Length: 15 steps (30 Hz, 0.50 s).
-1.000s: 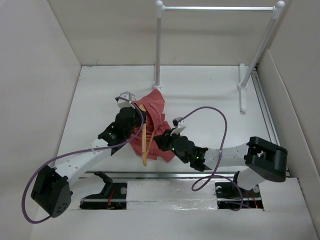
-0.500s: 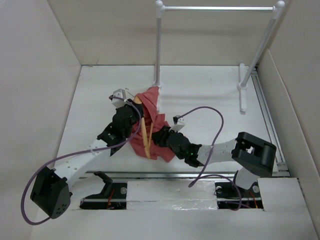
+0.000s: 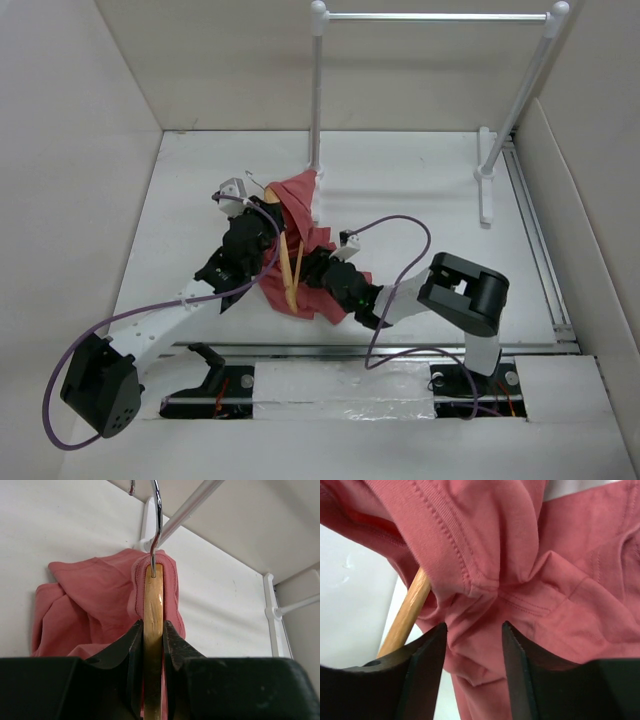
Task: Place the t-shirt on the hanger
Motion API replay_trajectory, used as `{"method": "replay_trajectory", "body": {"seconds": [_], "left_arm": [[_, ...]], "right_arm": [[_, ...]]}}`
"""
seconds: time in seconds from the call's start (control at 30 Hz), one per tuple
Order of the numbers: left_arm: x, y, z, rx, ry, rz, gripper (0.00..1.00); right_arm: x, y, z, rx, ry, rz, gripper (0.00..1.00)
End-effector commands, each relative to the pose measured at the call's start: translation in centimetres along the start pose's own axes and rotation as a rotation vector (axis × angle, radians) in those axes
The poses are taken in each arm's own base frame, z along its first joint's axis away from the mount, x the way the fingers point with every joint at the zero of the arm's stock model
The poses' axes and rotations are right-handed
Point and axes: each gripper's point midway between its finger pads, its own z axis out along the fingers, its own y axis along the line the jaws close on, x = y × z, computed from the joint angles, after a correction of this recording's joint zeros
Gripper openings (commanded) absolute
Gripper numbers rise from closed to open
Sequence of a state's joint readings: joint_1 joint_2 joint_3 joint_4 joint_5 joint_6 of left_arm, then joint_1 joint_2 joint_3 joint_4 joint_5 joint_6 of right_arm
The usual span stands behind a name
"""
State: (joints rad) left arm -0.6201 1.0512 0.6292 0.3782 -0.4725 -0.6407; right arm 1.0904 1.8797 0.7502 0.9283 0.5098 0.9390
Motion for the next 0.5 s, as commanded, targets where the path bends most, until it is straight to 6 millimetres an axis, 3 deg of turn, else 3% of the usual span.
{"method": "replay_trajectory", "body": {"seconds": [0.0,0.17,0.33,0.37,0.47], "left_arm": [[-2.3,-2.2,-0.1,0.075,-0.083,-0.099,0.00],[-2.6,-2.1,-0.2,0.073,-0.095,-0.105,0.00],[-2.7,-1.9,-0.3,0.063,-0.104,-0.110,0.00],[-2.7,-1.9,-0.3,0.066,-0.104,-0.112,0.00],[-2.5,-1.6,-0.2,0.057,-0.106,-0.110,0.00]], "right_arm": [[-3.9,5.6,0.7,-0.200,-0.127,0.136,0.55],[-3.3,5.6,2.1,-0.246,-0.118,0.203,0.55],[-2.0,5.4,3.4,-0.294,-0.083,0.254,0.47],[-2.0,5.6,3.5,-0.302,-0.085,0.264,0.30],[-2.2,5.7,3.0,-0.326,-0.089,0.280,0.00]]}}
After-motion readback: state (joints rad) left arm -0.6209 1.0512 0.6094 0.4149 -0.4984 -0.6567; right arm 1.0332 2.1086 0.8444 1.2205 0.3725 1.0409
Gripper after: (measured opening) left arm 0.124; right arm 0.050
